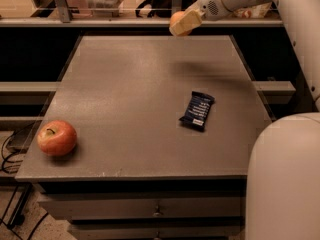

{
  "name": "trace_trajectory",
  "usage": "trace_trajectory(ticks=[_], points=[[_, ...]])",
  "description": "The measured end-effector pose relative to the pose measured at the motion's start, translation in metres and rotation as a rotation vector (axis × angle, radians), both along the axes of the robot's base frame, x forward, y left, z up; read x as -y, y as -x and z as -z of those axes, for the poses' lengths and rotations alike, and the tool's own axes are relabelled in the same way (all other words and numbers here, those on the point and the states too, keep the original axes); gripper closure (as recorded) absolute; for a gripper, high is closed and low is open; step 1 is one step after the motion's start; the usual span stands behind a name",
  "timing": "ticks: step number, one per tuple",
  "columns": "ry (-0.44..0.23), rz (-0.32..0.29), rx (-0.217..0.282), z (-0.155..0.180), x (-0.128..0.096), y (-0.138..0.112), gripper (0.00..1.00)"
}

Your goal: Move orange near apple

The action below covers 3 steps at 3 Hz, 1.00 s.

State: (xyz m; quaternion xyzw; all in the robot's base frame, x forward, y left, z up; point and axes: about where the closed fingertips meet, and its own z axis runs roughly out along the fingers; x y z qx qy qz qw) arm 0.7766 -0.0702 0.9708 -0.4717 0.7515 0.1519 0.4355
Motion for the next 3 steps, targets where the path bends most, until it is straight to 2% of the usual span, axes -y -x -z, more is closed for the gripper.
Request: trace_trajectory(ticks=[1, 2, 3], points=[[0.000, 0.000, 0.000, 0.000, 0.000, 0.000, 1.00], [0.037, -0.109, -0.024, 0.013, -0.035, 0.020, 1.00], [0.045, -0.239, -0.054, 0.024, -0.075, 0.061, 1.00]])
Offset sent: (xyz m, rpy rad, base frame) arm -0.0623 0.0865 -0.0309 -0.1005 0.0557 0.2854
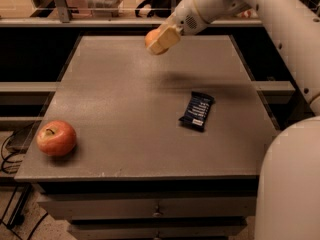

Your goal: Move orange near apple

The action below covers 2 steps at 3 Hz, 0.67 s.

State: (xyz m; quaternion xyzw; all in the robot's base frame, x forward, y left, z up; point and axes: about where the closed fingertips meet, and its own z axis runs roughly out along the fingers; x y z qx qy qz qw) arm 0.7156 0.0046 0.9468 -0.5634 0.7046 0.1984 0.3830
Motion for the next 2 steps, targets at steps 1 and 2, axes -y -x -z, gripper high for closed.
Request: trace_trajectory(ticks=[1, 2], points=[[-0.012, -0.116, -0.054, 0.020, -0.040, 0.051, 1.00], [0.003, -0.140, -0.092, 0.041, -0.049, 0.060, 1.00]])
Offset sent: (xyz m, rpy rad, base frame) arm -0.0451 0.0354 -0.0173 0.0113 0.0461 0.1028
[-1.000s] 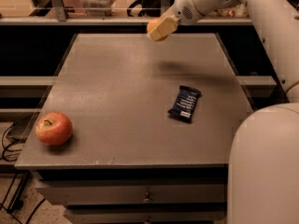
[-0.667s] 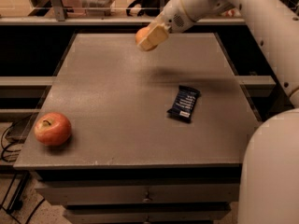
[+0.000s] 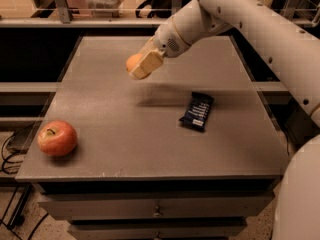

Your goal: Move orange near apple

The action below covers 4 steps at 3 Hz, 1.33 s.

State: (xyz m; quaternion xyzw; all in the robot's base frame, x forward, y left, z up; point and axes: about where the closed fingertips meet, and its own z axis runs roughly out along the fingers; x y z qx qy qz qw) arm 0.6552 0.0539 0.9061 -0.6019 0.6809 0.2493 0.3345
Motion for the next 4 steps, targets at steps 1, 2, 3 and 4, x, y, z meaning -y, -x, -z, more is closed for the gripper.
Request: trace_trajectory(ticks=[1, 2, 3, 4], points=[[-0.001, 0.000, 0.002, -0.001, 0.000, -0.001, 1.00], [0.005, -0.063, -0.028, 0.009, -0.021, 0.010, 1.00], [-0.031, -0.150, -0.070, 0.023, -0.052, 0.038, 1.00], [-0.072, -0.224, -0.114, 0.033, -0.083, 0.075, 0.83]])
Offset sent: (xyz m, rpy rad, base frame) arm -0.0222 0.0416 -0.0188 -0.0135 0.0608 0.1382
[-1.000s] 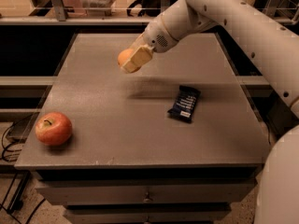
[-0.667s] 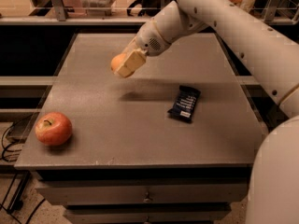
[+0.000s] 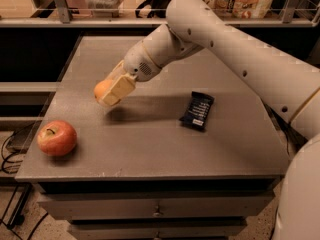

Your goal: Move orange near apple

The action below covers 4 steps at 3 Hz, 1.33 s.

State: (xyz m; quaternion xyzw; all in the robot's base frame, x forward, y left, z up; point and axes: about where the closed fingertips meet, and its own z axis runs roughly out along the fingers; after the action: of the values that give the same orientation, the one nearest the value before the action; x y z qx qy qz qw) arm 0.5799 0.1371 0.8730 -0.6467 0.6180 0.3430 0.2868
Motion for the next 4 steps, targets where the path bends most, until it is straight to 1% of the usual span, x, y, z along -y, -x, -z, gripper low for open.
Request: trace_trajectory(ticks=[1, 2, 3, 4], points=[[-0.032, -0.049, -0.029, 0.001, -0.025, 0.034, 0.59], [-0.038, -0.091, -0.049, 0.001, -0.045, 0.061, 0.37], [-0.018, -0.074, -0.055, 0.015, -0.045, 0.066, 0.13], [-0.035, -0.070, -0.050, 0.030, -0.031, 0.051, 0.00]])
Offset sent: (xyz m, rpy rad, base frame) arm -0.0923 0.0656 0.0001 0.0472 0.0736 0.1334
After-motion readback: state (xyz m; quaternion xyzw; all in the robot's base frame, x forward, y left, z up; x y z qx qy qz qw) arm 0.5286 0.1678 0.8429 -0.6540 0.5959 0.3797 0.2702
